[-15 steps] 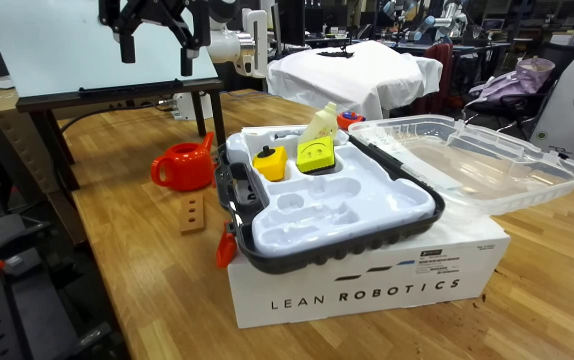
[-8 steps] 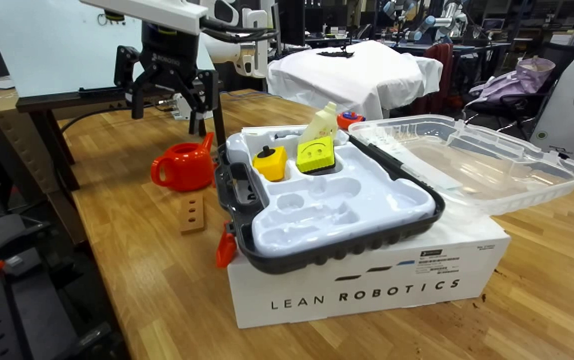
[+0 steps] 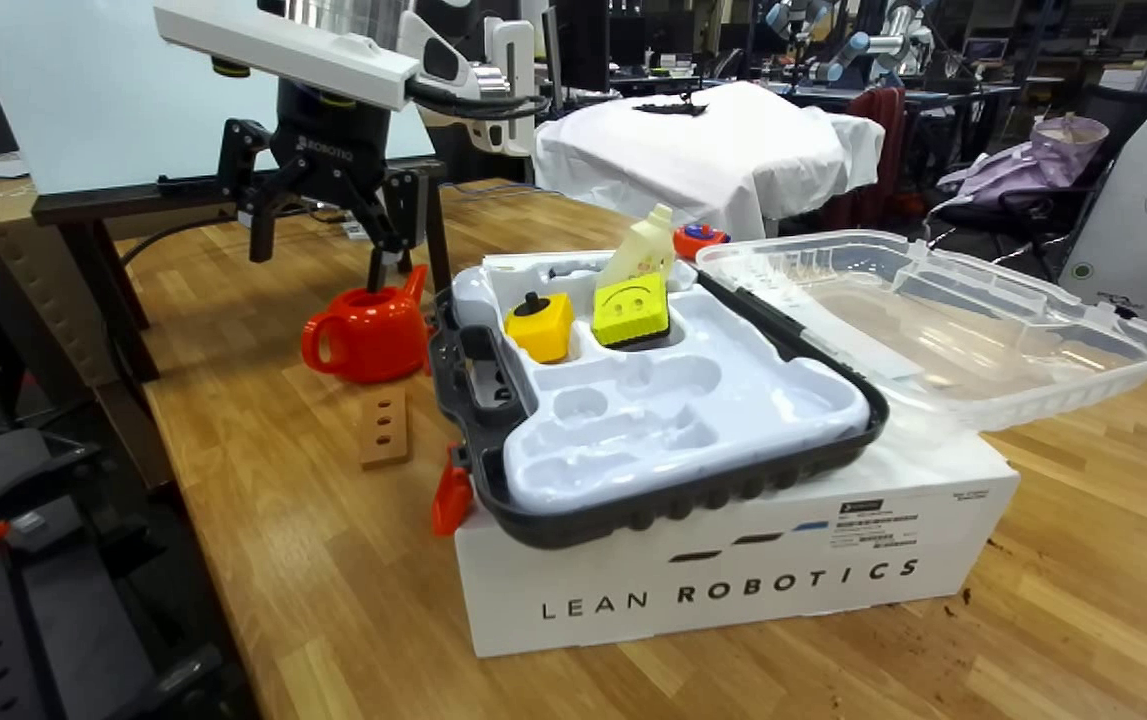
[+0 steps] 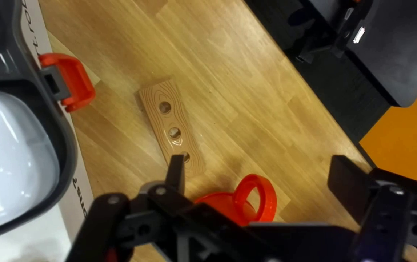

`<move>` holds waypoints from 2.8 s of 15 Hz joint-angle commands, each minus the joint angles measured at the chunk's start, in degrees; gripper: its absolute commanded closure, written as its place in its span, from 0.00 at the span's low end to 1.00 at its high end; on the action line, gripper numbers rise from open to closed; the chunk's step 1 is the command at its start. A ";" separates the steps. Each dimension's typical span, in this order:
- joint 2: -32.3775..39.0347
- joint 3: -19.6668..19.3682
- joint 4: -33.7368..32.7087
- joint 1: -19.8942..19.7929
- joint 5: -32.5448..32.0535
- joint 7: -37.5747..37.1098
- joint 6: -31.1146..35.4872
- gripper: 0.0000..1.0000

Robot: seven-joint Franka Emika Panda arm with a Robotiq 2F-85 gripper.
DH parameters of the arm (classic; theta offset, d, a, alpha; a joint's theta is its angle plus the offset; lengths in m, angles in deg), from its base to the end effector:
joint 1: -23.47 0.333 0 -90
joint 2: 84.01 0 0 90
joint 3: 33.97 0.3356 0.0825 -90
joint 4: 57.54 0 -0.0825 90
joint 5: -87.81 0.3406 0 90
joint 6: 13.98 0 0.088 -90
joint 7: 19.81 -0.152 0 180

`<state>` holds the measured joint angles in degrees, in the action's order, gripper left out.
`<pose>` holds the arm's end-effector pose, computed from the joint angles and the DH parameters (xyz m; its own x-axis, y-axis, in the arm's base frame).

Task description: Pick the wooden object on the table, put it on the case cover, take the container out of the case and put it on the box then place the dumbbell at the edge of the box

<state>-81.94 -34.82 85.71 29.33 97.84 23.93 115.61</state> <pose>0.3980 0.0455 0.2626 0.7332 0.6671 -0.1317 0.6232 -0.7367 -0.2624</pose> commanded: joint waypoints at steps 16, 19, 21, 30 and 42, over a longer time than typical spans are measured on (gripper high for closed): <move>15.40 4.60 0.64 -4.34 -3.94 -6.67 16.73 0.00; 16.85 6.18 -0.60 -5.59 -4.25 -6.09 15.95 0.00; 16.73 6.59 -0.17 -5.78 -4.49 -7.25 16.20 0.00; 16.65 7.66 0.15 -6.31 -4.05 -6.01 18.37 0.00; 21.93 9.51 1.91 -9.21 -17.42 -2.47 37.94 0.00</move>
<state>-60.07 -26.58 86.52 22.39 83.58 20.33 151.45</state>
